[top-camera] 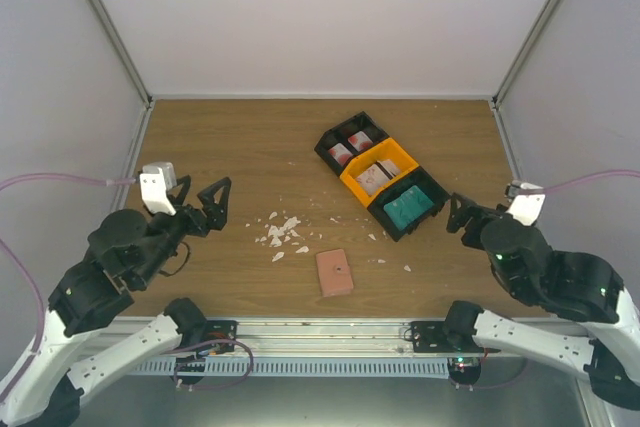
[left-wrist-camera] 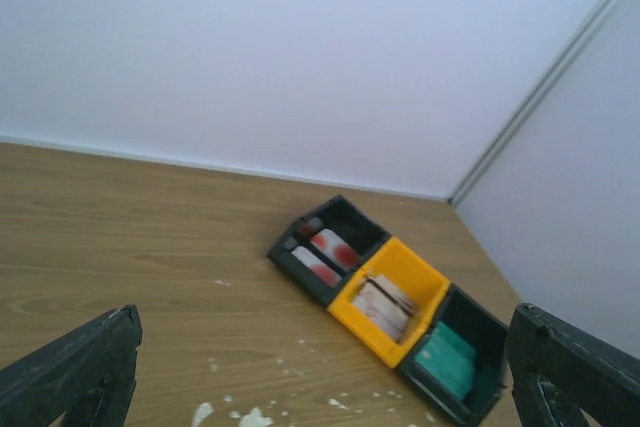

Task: Put the credit cards into the card holder
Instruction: Reset both arms

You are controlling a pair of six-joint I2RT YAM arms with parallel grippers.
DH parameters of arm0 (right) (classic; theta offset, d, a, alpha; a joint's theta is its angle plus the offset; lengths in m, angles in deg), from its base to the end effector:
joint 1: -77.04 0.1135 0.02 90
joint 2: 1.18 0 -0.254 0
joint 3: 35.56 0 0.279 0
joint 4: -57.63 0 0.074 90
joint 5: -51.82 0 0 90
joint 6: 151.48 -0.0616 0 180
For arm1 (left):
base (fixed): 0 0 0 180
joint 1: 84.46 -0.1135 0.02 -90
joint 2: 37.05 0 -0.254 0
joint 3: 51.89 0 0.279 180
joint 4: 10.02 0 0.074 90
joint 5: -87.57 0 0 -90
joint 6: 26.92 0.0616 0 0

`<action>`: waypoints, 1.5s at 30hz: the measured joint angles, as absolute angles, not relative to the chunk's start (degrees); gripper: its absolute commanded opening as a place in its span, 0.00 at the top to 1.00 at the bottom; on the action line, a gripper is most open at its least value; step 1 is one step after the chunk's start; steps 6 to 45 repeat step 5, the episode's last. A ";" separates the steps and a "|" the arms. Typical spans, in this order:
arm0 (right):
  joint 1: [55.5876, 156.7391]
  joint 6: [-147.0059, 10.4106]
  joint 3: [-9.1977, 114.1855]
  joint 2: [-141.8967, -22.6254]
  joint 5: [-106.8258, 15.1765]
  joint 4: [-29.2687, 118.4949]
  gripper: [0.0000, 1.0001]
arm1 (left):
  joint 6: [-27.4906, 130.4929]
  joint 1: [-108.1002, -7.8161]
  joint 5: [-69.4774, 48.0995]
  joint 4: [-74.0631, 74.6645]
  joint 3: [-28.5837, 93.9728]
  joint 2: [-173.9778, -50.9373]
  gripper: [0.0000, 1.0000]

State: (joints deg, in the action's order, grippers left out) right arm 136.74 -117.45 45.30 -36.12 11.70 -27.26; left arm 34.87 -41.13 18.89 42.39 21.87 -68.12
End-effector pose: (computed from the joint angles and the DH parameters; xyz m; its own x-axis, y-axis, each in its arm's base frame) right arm 0.0882 0.0576 0.3879 -0.3901 0.3910 -0.8337 0.1195 0.9192 0.3752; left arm 0.1150 -0.0777 0.4116 -0.2872 -0.3345 -0.8976 0.2755 0.8686 -0.4118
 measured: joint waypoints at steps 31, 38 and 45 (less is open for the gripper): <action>136.74 -118.50 45.46 -32.77 13.10 -29.42 0.00 | 37.04 -41.13 22.59 46.13 22.50 -66.35 0.01; 136.74 -118.50 45.46 -32.77 13.10 -29.42 0.00 | 37.04 -41.13 22.59 46.13 22.50 -66.35 0.01; 136.74 -118.50 45.46 -32.77 13.10 -29.42 0.00 | 37.04 -41.13 22.59 46.13 22.50 -66.35 0.01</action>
